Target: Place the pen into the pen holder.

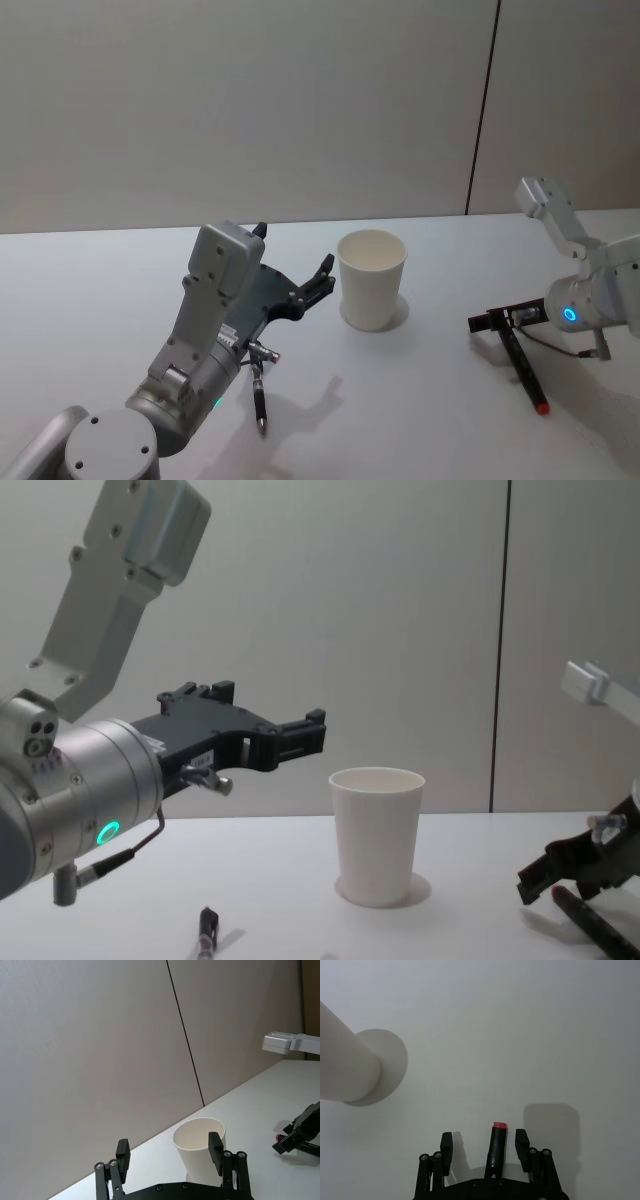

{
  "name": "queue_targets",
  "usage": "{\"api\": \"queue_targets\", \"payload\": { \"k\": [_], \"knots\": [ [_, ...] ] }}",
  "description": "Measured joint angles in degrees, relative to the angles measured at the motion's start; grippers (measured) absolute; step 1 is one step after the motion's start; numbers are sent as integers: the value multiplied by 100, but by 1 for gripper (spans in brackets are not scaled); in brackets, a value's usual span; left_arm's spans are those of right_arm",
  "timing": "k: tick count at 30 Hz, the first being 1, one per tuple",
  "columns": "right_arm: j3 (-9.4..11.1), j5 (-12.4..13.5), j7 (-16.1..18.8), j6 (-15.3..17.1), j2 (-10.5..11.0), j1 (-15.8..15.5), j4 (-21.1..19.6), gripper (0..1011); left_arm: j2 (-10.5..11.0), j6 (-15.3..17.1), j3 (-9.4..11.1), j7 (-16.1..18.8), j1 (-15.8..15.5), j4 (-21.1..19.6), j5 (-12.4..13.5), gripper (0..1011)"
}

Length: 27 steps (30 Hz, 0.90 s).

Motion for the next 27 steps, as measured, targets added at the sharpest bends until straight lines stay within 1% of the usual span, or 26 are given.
{"api": "queue_targets", "payload": {
  "k": [2, 3, 4, 5, 7, 8, 9, 11, 12, 15, 16, 20, 21, 27],
  "knots": [
    [-1, -6, 0, -1, -1, -1, 1, 785, 0, 0, 0, 0, 0, 0, 0, 1000],
    [-1, -11, 0, -1, -1, -4, 1, 731, 0, 0, 0, 0, 0, 0, 0, 1000],
    [-1, -14, 0, -1, -1, -6, 1, 705, 0, 0, 0, 0, 0, 0, 0, 1000],
    [-1, -16, 0, -1, 0, -10, 1, 647, 0, 0, 0, 0, 0, 0, 0, 999],
    [1, -27, 0, 0, 3, -17, -1, 605, 0, 0, 0, 0, 0, 0, 0, 1000],
    [5, -34, 0, 1, 6, -24, -10, 544, 0, 0, 0, 0, 0, 0, 0, 1000],
    [7, -38, 0, 3, 8, -28, -14, 544, 0, 0, 0, 0, 0, 0, 0, 1000],
    [12, -51, -1, 7, 16, -41, -30, 462, 0, 0, 0, 0, 0, 0, 0, 1000],
    [13, -56, -1, 8, 17, -43, -34, 462, 0, 0, 0, 0, 0, 0, 0, 1000],
    [17, -68, -1, 13, 25, -58, -53, 357, 0, 0, 0, 0, 0, 0, 0, 1000],
    [21, -81, -1, 18, 30, -67, -64, 296, 0, 0, 0, 0, 0, 0, 0, 1000],
    [28, -105, 7, 27, 41, -80, -87, 185, 0, 0, 0, 0, 0, 0, 0, 1000],
    [30, -115, 12, 29, 44, -85, -94, 167, 0, 0, 0, 0, 0, 0, 0, 1000],
    [39, -146, 26, 29, 57, -98, -118, 153, 0, 0, 0, 0, 0, 0, 0, 1000]
  ]
}}
